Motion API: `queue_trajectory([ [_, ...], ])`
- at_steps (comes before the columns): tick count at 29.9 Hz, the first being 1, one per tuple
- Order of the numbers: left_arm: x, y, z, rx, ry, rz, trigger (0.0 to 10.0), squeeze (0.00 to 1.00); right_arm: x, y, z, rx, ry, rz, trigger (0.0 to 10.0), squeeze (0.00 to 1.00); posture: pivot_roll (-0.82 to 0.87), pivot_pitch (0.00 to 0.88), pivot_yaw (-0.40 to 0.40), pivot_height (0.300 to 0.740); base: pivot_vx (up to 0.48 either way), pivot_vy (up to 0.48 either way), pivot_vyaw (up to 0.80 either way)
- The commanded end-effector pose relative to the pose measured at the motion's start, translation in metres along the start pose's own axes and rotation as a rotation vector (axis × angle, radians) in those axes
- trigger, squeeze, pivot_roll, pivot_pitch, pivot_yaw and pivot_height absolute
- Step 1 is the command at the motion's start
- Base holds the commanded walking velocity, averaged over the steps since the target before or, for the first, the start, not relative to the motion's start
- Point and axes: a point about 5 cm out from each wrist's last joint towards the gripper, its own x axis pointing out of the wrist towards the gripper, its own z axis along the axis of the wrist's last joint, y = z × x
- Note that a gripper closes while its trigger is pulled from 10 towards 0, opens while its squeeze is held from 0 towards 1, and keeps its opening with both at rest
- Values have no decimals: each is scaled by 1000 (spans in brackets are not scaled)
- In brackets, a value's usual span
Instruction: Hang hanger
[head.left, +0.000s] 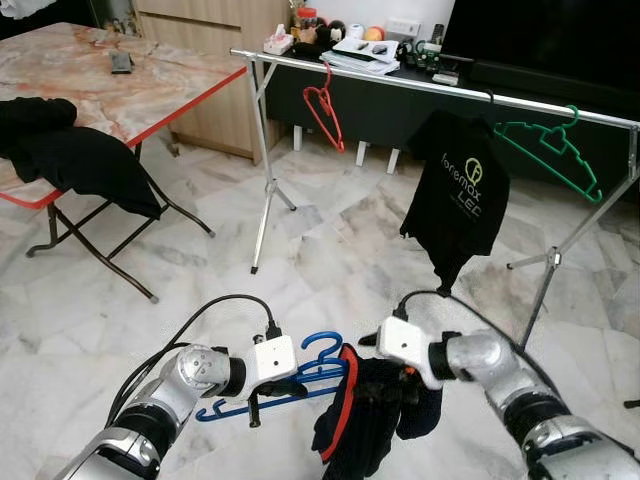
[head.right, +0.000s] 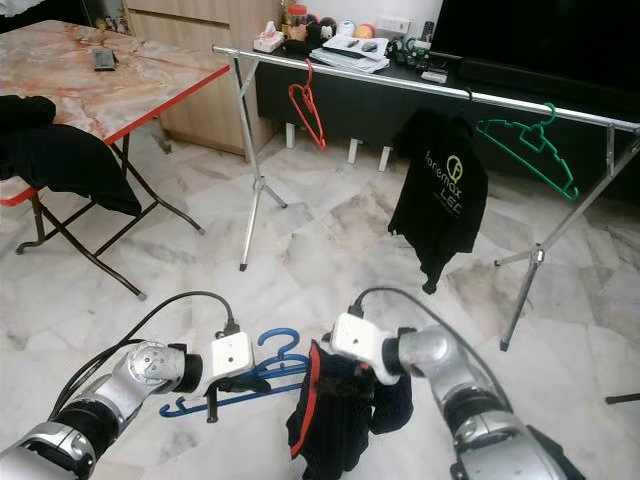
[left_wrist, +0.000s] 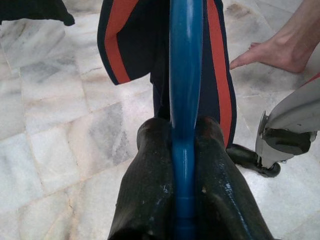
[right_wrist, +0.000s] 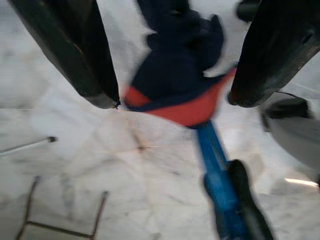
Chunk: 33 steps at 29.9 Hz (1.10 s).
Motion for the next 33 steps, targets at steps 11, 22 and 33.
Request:
queue_trajectory([
  [11,-11,0,-7,-32,-38,40,0,0,-44,-12,-19,-32,93,-43,10000,0,-31,83,-83,740,0,0,0],
  [22,-43,11,-9,-25,-93,45,0,0,-53,12,-56,79,138,-65,10000,0,-29,104,-70,740,0,0,0],
  [33,-61,14,1,-22,-140,-9,0,0,-59,15,-68,130,149,-190,10000,0,-23,110,-67,740,0,0,0],
])
